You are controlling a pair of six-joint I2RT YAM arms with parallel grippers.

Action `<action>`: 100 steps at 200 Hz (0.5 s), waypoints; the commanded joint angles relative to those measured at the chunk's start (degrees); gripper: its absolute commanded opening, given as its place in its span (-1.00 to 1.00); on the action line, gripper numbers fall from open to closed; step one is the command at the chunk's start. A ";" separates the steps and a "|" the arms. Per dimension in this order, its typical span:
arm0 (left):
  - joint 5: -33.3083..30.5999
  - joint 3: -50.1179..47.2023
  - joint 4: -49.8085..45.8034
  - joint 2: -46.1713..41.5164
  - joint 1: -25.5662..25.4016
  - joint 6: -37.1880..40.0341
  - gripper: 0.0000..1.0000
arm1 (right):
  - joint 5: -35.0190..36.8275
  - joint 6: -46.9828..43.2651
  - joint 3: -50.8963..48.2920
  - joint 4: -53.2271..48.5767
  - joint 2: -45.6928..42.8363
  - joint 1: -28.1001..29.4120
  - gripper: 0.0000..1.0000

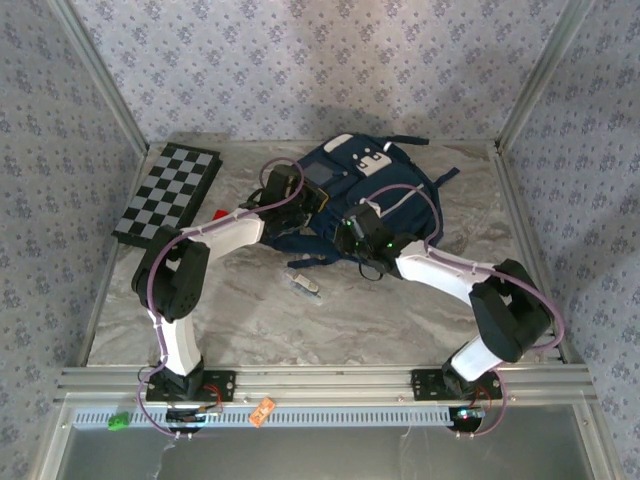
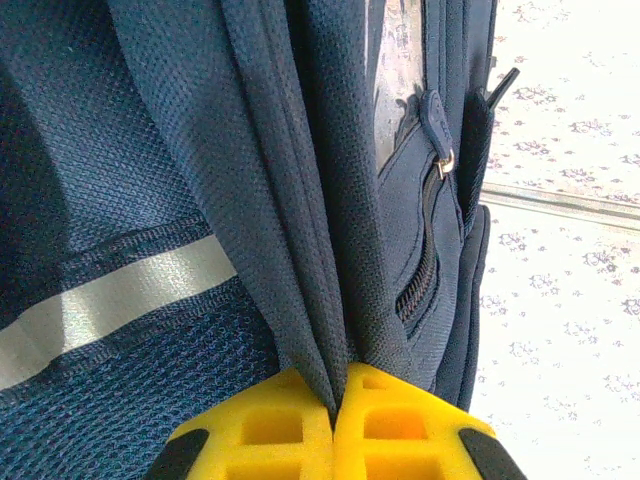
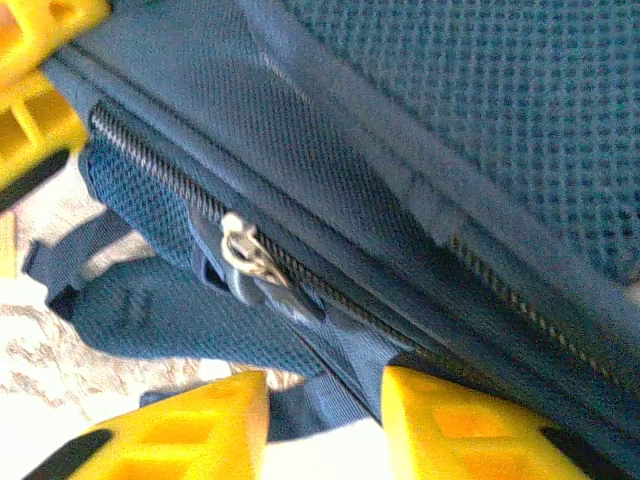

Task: Pack the student bag
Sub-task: Zip the student bag at the top-center of the table.

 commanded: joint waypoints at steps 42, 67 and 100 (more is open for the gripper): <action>1.57 1.55 2.73 -3.34 -1.05 0.44 -1.00 | 6.57 4.05 1.89 10.07 3.91 -1.27 -0.17; 1.79 1.90 3.13 -2.90 -1.30 0.21 -1.00 | 8.18 3.41 3.33 11.68 5.29 -1.37 -0.24; 1.92 1.93 3.16 -2.81 -1.37 0.24 -1.00 | 8.07 1.95 4.15 14.61 5.94 -2.03 -0.32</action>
